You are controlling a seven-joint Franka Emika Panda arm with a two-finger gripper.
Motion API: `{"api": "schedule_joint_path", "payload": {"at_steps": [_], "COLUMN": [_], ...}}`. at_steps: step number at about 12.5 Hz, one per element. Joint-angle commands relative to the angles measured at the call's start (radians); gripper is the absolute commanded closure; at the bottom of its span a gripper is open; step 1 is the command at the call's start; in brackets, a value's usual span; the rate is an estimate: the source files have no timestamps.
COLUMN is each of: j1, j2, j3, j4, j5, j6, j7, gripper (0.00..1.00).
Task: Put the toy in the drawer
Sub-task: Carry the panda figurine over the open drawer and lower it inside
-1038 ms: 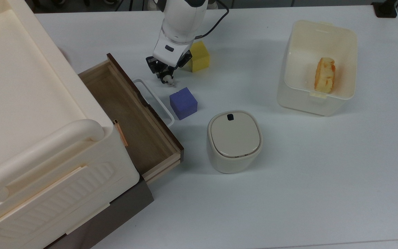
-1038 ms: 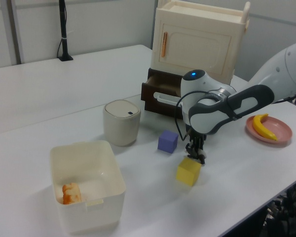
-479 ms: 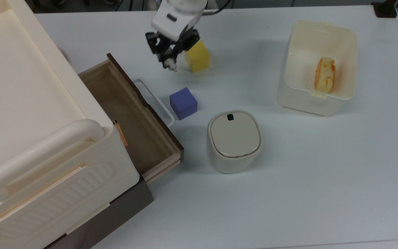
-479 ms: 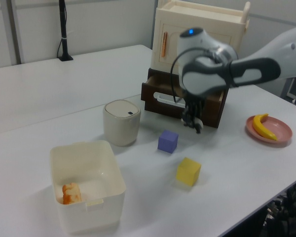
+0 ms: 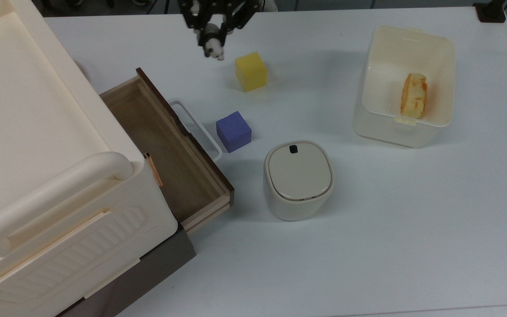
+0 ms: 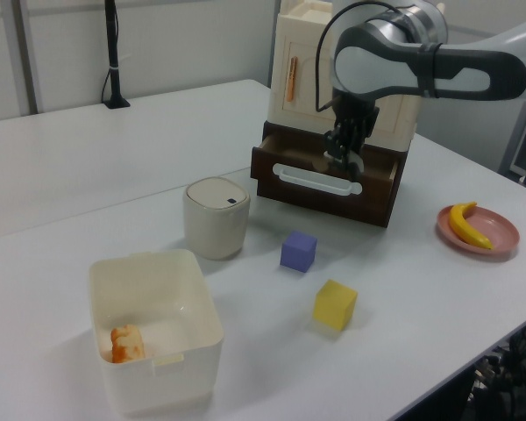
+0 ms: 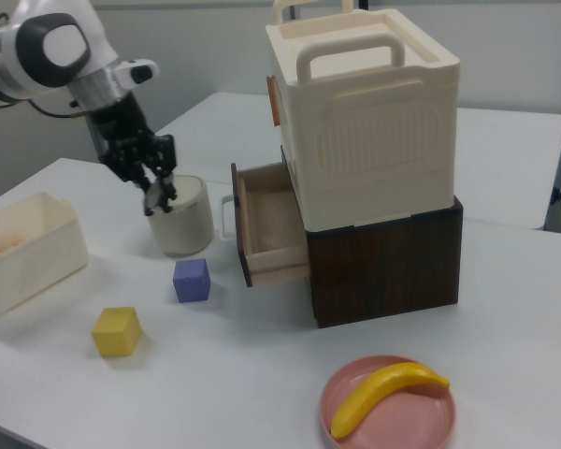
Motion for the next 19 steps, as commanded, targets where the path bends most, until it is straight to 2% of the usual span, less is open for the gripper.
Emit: {"api": "schedule_joint_path", "payload": {"at_steps": [1,4,6,8,10,14,19], "j1": [-0.030,-0.045,-0.050,-0.057,-0.068,-0.080,-0.067], "j2": [0.022,0.074,0.118,0.175,0.230,0.292,0.318], "j3": [-0.067,-0.109,-0.161,-0.184,-0.195,-0.201,-0.185], "j4": [0.018,0.050,0.070,0.129,0.171,0.180,0.180], "j5": [0.009,0.003,0.000,0.000,-0.002,0.002,0.009], "j6": [0.072,0.128,0.177,0.193,0.202,0.273,0.340], "j7": [0.001,0.003,0.001,-0.008,-0.028,-0.085,-0.132], "gripper": [1.00,1.00,1.00,1.00,1.00,1.00,1.00]}}
